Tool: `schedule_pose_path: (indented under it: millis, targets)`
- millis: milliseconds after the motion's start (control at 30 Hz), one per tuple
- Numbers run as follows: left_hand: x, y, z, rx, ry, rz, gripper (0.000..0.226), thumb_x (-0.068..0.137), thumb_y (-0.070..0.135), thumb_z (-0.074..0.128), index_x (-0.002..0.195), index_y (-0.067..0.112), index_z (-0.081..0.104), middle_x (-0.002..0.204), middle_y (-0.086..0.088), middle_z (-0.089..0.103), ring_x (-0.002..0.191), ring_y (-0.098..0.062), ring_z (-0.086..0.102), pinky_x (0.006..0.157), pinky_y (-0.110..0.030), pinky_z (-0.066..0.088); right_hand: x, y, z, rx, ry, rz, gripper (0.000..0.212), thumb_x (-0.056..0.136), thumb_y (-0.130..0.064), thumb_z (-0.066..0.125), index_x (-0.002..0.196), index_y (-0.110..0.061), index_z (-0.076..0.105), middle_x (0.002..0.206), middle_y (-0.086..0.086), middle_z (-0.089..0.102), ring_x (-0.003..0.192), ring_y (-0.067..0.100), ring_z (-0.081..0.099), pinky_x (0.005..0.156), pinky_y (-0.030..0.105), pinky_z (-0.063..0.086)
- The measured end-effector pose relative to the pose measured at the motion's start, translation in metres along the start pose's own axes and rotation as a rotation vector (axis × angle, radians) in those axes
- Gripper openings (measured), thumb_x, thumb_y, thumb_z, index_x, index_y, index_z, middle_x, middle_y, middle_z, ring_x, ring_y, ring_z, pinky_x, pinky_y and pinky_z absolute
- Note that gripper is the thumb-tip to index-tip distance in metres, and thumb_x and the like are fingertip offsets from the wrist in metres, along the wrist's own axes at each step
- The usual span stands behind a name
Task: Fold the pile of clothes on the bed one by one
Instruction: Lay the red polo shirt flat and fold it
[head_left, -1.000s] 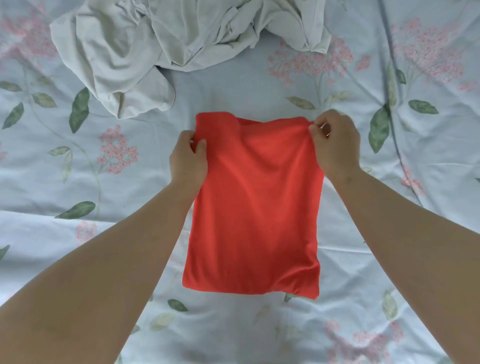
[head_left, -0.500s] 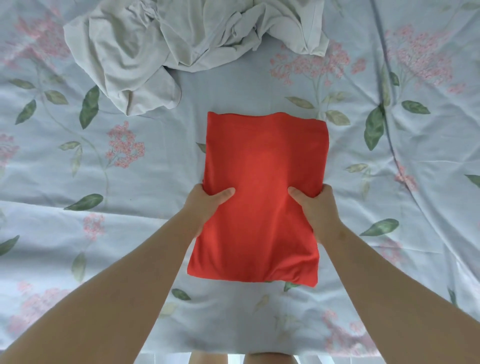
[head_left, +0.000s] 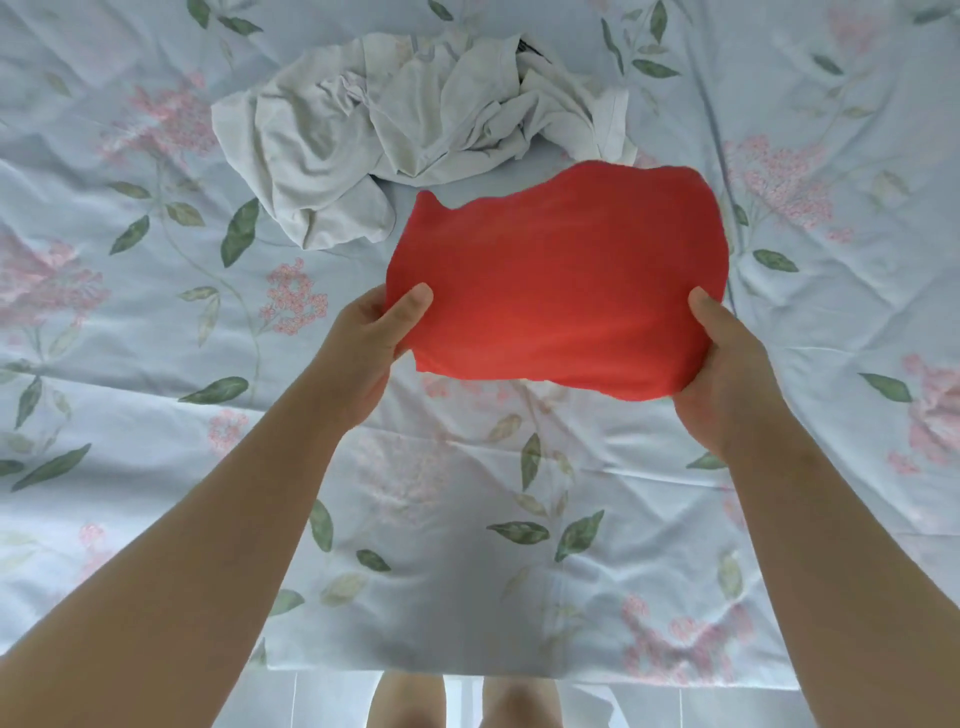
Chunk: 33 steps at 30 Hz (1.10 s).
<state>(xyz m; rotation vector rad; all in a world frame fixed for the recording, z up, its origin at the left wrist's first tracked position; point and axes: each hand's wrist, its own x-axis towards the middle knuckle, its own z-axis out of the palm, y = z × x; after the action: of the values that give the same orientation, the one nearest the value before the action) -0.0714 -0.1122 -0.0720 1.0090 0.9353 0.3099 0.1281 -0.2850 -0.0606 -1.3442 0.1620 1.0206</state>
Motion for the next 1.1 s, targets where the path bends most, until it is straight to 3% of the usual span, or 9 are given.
schedule_pose_path:
  millis: [133,233,333,500,600,767,833,933,1100]
  targets:
    - [-0.032,-0.032,-0.009,0.164,0.046,-0.113,0.025,0.079,0.04,0.07,0.098,0.025,0.064,0.098,0.009,0.073,0.1,-0.011,0.066,0.09,-0.025,0.05,-0.02,0.027,-0.021,-0.303,-0.014,0.112,0.035,0.081,-0.053,0.052,0.112,-0.038,0.052,0.105,-0.025,0.063,0.105,-0.001,0.058,0.099,0.029,0.037]
    - [-0.047,-0.08,-0.015,0.426,0.183,-0.218,0.02,0.087,0.03,0.066,0.1,0.015,0.064,0.09,0.006,0.068,0.093,-0.018,0.065,0.079,-0.025,0.051,-0.029,0.07,-0.041,-0.483,0.096,0.233,0.031,0.083,-0.036,0.064,0.109,-0.019,0.063,0.098,-0.005,0.068,0.09,0.011,0.063,0.084,0.027,0.042]
    - [-0.058,-0.121,-0.023,0.77,0.228,-0.269,0.028,0.093,0.034,0.056,0.108,0.011,0.062,0.092,-0.001,0.064,0.094,-0.027,0.062,0.079,-0.034,0.047,-0.04,0.11,-0.056,-0.577,0.202,0.312,0.02,0.087,-0.023,0.065,0.103,-0.011,0.063,0.084,-0.001,0.065,0.08,0.017,0.06,0.069,0.027,0.045]
    - [-0.052,-0.137,-0.016,0.77,0.264,-0.362,0.036,0.091,0.04,0.056,0.114,0.013,0.051,0.098,0.001,0.057,0.094,-0.023,0.056,0.075,-0.03,0.039,-0.04,0.141,-0.059,-0.534,0.286,0.362,0.038,0.087,-0.022,0.065,0.12,-0.008,0.052,0.112,0.008,0.058,0.098,0.025,0.055,0.082,0.034,0.043]
    - [-0.038,-0.128,-0.004,0.777,0.238,-0.268,0.034,0.09,0.036,0.059,0.114,0.013,0.054,0.097,0.002,0.058,0.092,-0.021,0.055,0.077,-0.031,0.042,-0.03,0.138,-0.056,-0.576,0.284,0.236,0.039,0.087,-0.028,0.066,0.12,-0.013,0.051,0.11,0.004,0.057,0.099,0.022,0.055,0.087,0.036,0.046]
    - [-0.017,-0.112,0.011,0.758,0.376,0.045,0.014,0.094,0.027,0.053,0.096,0.013,0.051,0.087,-0.005,0.057,0.081,-0.022,0.053,0.068,-0.034,0.04,-0.017,0.13,-0.048,-0.65,0.433,-0.126,0.011,0.093,-0.027,0.057,0.097,-0.018,0.052,0.077,-0.01,0.05,0.07,0.008,0.048,0.063,0.023,0.038]
    - [-0.008,-0.12,0.013,0.852,0.385,0.002,0.021,0.095,0.03,0.051,0.102,0.01,0.053,0.099,-0.006,0.056,0.094,-0.025,0.052,0.077,-0.035,0.041,-0.009,0.137,-0.046,-0.697,0.452,-0.09,0.016,0.095,-0.028,0.054,0.107,-0.018,0.053,0.086,-0.01,0.053,0.079,0.009,0.052,0.069,0.023,0.041]
    - [0.005,-0.138,0.015,0.961,0.434,-0.209,0.043,0.095,0.037,0.049,0.128,0.01,0.044,0.13,-0.012,0.044,0.12,-0.034,0.042,0.097,-0.046,0.037,0.006,0.155,-0.046,-0.763,0.502,0.066,0.038,0.096,-0.035,0.049,0.129,-0.018,0.045,0.126,0.005,0.048,0.117,0.029,0.046,0.098,0.04,0.038]
    - [0.017,-0.152,0.019,1.021,0.506,-0.296,0.052,0.095,0.041,0.047,0.133,0.007,0.034,0.135,-0.015,0.039,0.121,-0.037,0.042,0.089,-0.044,0.037,0.023,0.169,-0.046,-0.82,0.557,0.133,0.045,0.098,-0.041,0.042,0.129,-0.008,0.038,0.136,0.011,0.042,0.12,0.034,0.046,0.085,0.037,0.036]
